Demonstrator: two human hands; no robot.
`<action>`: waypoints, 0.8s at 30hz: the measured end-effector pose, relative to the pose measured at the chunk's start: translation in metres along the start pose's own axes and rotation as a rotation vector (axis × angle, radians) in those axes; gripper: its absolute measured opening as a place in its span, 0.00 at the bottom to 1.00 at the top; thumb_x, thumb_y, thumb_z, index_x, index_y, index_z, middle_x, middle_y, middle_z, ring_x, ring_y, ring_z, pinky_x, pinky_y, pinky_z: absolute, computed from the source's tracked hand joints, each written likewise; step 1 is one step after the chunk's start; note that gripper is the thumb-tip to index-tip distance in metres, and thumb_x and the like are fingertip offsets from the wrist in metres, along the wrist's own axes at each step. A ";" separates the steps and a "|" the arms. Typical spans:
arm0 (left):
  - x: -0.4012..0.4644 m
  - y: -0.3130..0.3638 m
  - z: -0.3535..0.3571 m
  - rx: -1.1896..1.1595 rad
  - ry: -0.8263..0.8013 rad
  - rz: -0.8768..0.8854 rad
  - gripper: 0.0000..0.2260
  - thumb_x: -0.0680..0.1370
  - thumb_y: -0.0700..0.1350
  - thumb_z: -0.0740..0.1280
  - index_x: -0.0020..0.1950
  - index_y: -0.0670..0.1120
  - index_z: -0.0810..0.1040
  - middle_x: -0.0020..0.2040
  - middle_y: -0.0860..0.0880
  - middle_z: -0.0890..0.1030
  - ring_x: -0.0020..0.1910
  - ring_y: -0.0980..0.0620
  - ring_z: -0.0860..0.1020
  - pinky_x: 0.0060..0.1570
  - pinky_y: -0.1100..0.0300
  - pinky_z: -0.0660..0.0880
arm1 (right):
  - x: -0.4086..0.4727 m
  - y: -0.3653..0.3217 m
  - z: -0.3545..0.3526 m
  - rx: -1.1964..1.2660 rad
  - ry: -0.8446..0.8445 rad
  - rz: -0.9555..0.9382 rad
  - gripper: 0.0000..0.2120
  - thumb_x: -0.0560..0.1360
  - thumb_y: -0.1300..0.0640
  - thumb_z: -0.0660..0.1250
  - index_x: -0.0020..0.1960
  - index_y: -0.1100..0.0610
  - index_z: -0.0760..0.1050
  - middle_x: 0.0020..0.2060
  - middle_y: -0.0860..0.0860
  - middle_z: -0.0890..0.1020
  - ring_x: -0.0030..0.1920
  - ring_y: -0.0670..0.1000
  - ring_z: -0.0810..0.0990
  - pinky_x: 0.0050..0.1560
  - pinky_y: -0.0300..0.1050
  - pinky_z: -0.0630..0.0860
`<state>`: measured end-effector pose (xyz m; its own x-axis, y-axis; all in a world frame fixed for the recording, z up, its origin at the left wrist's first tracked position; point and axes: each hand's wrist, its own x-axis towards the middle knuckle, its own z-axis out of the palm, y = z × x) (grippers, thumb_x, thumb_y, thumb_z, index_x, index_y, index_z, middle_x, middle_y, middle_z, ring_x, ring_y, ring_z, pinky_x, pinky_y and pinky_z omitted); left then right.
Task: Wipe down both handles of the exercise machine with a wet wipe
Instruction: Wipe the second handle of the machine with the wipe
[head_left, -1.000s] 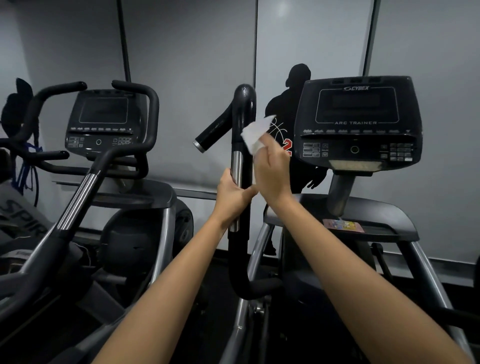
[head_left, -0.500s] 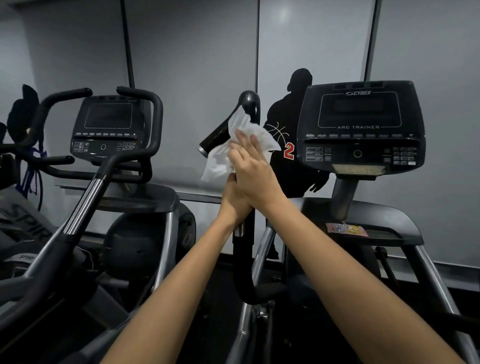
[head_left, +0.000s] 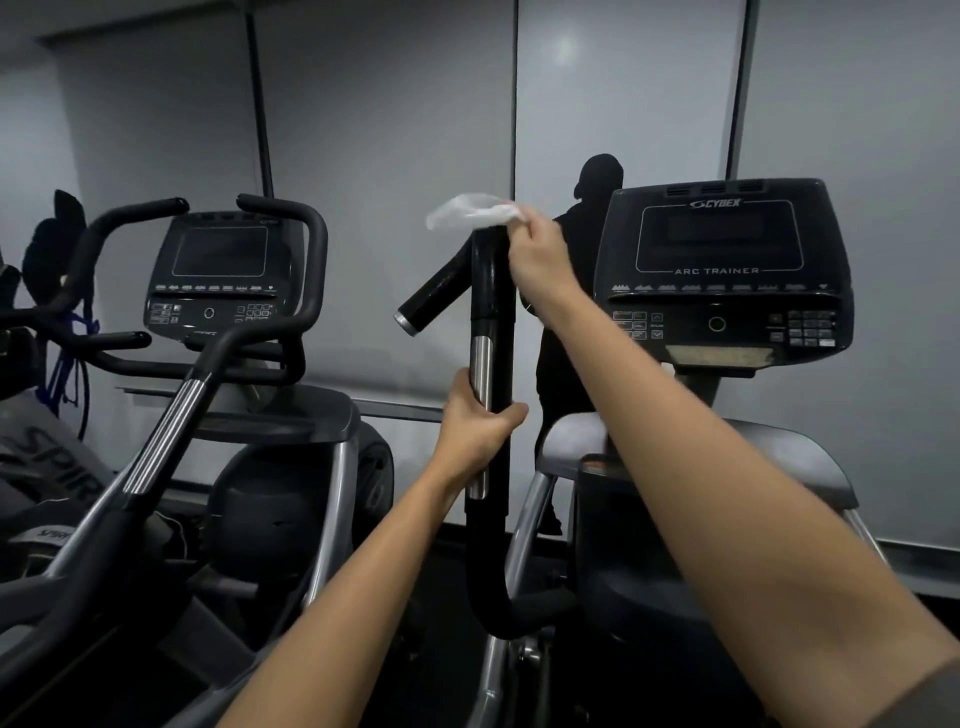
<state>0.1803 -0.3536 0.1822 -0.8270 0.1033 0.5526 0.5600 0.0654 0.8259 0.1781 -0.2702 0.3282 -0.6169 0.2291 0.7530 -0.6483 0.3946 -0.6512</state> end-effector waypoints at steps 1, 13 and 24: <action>0.000 -0.001 0.001 -0.018 -0.002 -0.009 0.15 0.70 0.38 0.71 0.51 0.43 0.69 0.35 0.49 0.74 0.32 0.52 0.75 0.28 0.66 0.74 | -0.006 0.006 0.003 -0.065 -0.012 -0.041 0.19 0.79 0.65 0.51 0.66 0.62 0.73 0.63 0.58 0.77 0.66 0.54 0.73 0.67 0.44 0.66; 0.004 -0.005 0.004 0.013 0.024 0.050 0.19 0.68 0.43 0.74 0.55 0.42 0.71 0.45 0.43 0.80 0.42 0.46 0.81 0.38 0.55 0.79 | -0.089 0.032 -0.011 -0.051 -0.025 -0.109 0.20 0.78 0.66 0.52 0.68 0.63 0.71 0.64 0.59 0.76 0.64 0.48 0.72 0.68 0.39 0.66; 0.025 0.030 0.010 0.000 0.209 -0.005 0.23 0.67 0.57 0.74 0.54 0.48 0.71 0.49 0.46 0.81 0.48 0.47 0.81 0.50 0.51 0.78 | -0.039 0.024 -0.049 1.011 0.190 0.682 0.18 0.82 0.57 0.52 0.68 0.64 0.66 0.63 0.64 0.74 0.63 0.64 0.75 0.57 0.60 0.73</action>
<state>0.1770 -0.3388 0.2190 -0.8218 -0.1050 0.5600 0.5562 0.0655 0.8285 0.2088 -0.2261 0.2876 -0.9443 0.2769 0.1778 -0.3252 -0.7025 -0.6331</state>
